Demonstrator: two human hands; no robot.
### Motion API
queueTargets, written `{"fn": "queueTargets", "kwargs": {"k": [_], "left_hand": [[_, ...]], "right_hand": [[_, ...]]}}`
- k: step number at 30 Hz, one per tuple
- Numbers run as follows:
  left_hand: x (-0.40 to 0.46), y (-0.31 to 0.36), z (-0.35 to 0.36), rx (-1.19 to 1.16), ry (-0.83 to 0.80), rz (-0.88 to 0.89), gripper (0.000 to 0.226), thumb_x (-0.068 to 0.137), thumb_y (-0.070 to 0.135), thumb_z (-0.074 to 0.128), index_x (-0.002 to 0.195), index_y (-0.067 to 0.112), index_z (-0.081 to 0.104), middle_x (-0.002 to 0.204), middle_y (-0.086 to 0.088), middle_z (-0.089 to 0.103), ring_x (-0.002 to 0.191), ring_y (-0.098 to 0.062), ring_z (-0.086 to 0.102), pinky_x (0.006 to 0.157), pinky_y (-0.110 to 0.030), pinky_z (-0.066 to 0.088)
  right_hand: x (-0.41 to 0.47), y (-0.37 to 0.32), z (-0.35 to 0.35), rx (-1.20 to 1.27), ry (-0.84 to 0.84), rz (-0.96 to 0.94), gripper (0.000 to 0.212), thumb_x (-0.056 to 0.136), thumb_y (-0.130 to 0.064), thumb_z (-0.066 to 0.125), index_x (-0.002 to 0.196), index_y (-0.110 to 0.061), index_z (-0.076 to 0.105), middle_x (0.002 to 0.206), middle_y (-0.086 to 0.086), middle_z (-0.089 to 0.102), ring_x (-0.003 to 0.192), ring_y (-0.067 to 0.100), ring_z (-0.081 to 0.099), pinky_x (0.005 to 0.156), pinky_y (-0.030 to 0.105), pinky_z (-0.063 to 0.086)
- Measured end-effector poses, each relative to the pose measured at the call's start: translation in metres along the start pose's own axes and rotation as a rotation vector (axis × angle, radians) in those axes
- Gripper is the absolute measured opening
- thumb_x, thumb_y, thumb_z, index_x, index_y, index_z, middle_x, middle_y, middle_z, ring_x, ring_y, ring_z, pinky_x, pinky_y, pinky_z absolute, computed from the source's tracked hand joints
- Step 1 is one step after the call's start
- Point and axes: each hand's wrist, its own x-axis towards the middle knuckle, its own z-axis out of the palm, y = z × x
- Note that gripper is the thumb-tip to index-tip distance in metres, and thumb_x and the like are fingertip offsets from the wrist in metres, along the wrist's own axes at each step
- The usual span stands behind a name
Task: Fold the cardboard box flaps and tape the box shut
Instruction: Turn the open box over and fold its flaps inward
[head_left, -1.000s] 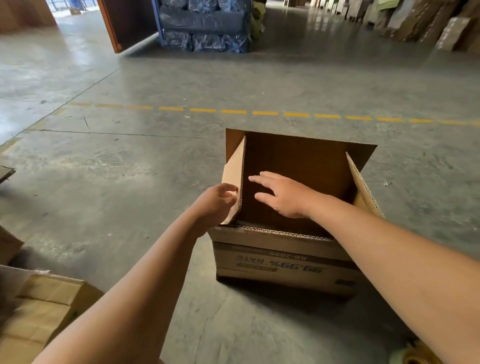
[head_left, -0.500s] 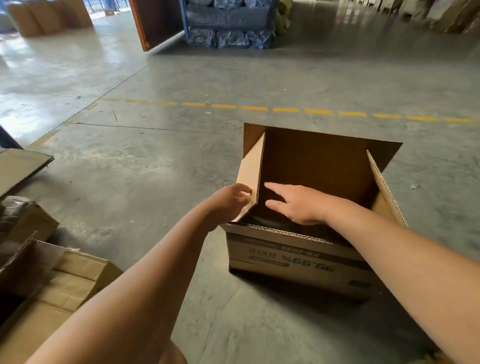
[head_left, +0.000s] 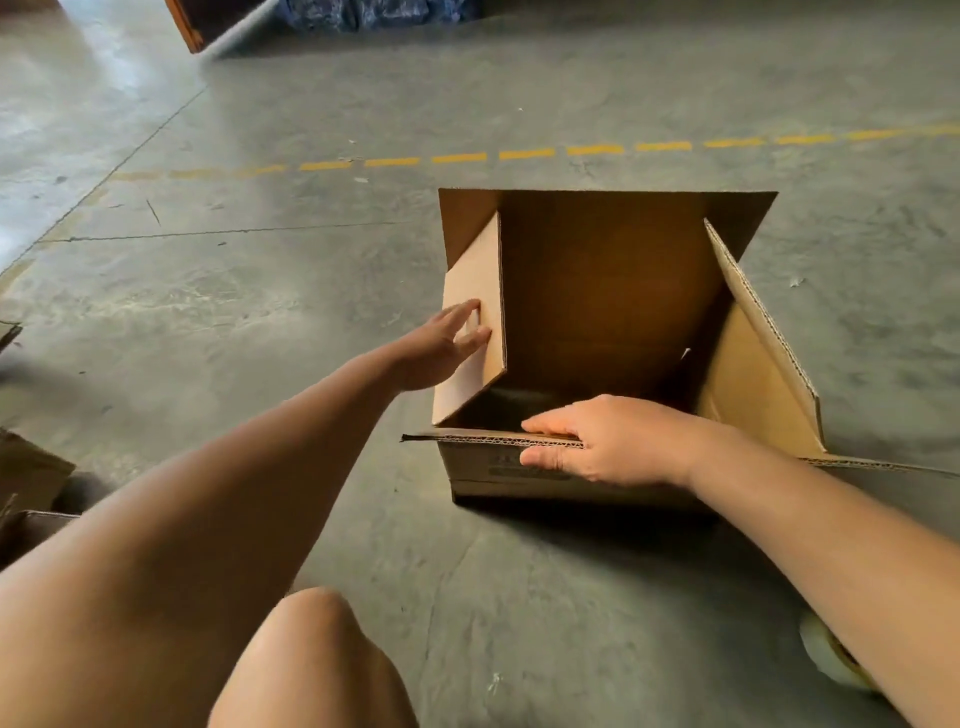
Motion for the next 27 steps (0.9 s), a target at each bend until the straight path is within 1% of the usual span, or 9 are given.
{"fn": "queueTargets", "kwargs": {"k": [3, 5, 7, 9, 12, 18, 20, 23, 27], "left_hand": [[0.012, -0.003, 0.011, 0.039, -0.038, 0.031, 0.074, 0.101, 0.059, 0.033, 0.16, 0.029, 0.001, 0.168, 0.002, -0.007, 0.154, -0.026, -0.001, 0.124, -0.048, 0.007], [0.017, -0.005, 0.022, 0.048, -0.035, 0.038, 0.076, 0.099, 0.061, 0.032, 0.16, 0.03, -0.002, 0.168, 0.005, -0.01, 0.154, -0.026, -0.002, 0.124, -0.047, 0.008], [0.022, -0.009, 0.031, 0.102, -0.013, 0.048, 0.079, 0.097, 0.066, 0.031, 0.159, 0.031, -0.004, 0.167, 0.006, -0.012, 0.154, -0.026, -0.004, 0.124, -0.048, 0.008], [0.026, -0.013, 0.039, 0.183, 0.014, 0.067, 0.081, 0.095, 0.069, 0.028, 0.159, 0.031, -0.005, 0.167, 0.005, -0.013, 0.154, -0.025, -0.008, 0.124, -0.051, 0.006], [0.031, -0.018, 0.048, 0.275, 0.042, 0.088, 0.082, 0.095, 0.071, 0.025, 0.159, 0.031, -0.005, 0.167, 0.004, -0.014, 0.153, -0.024, -0.013, 0.123, -0.054, 0.0], [0.041, -0.029, 0.066, 0.372, 0.109, 0.09, 0.085, 0.09, 0.08, 0.017, 0.159, 0.033, -0.003, 0.167, 0.005, -0.012, 0.153, -0.022, -0.016, 0.122, -0.052, -0.008], [0.041, -0.029, 0.07, 0.452, 0.106, 0.086, 0.085, 0.09, 0.08, 0.015, 0.159, 0.034, -0.003, 0.168, 0.004, -0.012, 0.153, -0.023, -0.016, 0.122, -0.052, -0.009], [0.042, -0.03, 0.08, 0.664, 0.085, 0.082, 0.088, 0.088, 0.083, 0.011, 0.159, 0.033, -0.002, 0.168, 0.0, -0.012, 0.153, -0.027, -0.017, 0.121, -0.056, -0.009], [0.045, -0.027, 0.082, 0.702, 0.065, 0.077, 0.089, 0.088, 0.083, 0.011, 0.159, 0.032, -0.003, 0.167, -0.001, -0.013, 0.152, -0.028, -0.018, 0.121, -0.057, -0.009]], "right_hand": [[-0.004, -0.002, 0.015, 0.063, -0.023, 0.017, 0.077, 0.082, -0.079, 0.036, 0.148, -0.041, 0.037, 0.151, -0.015, 0.044, 0.132, 0.011, 0.045, 0.107, 0.034, 0.041], [-0.007, -0.002, 0.023, 0.115, -0.008, 0.041, 0.086, 0.075, -0.084, 0.03, 0.149, -0.04, 0.036, 0.155, -0.015, 0.038, 0.139, 0.011, 0.038, 0.112, 0.036, 0.036], [-0.008, -0.001, 0.031, 0.148, 0.035, 0.076, 0.089, 0.073, -0.086, 0.025, 0.149, -0.04, 0.037, 0.157, -0.014, 0.034, 0.143, 0.012, 0.033, 0.115, 0.038, 0.032], [-0.008, 0.002, 0.041, 0.168, 0.065, 0.123, 0.085, 0.078, -0.084, 0.025, 0.149, -0.039, 0.036, 0.159, -0.013, 0.031, 0.145, 0.013, 0.029, 0.117, 0.04, 0.029], [-0.005, 0.005, 0.053, 0.154, 0.072, 0.185, 0.074, 0.088, -0.075, 0.032, 0.152, -0.038, 0.032, 0.162, -0.012, 0.025, 0.148, 0.014, 0.021, 0.118, 0.039, 0.024], [-0.002, 0.007, 0.061, 0.064, 0.078, 0.316, 0.079, 0.089, -0.078, 0.027, 0.156, -0.036, 0.02, 0.166, -0.007, 0.011, 0.152, 0.017, 0.007, 0.121, 0.042, 0.013], [-0.003, 0.008, 0.061, 0.058, 0.075, 0.331, 0.085, 0.085, -0.082, 0.025, 0.156, -0.036, 0.018, 0.166, -0.007, 0.011, 0.152, 0.017, 0.008, 0.121, 0.042, 0.013], [-0.012, 0.01, 0.057, 0.035, 0.07, 0.327, 0.096, 0.075, -0.091, 0.021, 0.155, -0.037, 0.02, 0.165, -0.01, 0.015, 0.151, 0.016, 0.013, 0.12, 0.042, 0.019], [-0.035, 0.016, 0.046, -0.018, 0.08, 0.295, 0.105, 0.066, -0.096, 0.017, 0.153, -0.038, 0.026, 0.161, -0.016, 0.024, 0.147, 0.013, 0.023, 0.117, 0.042, 0.029]]}}
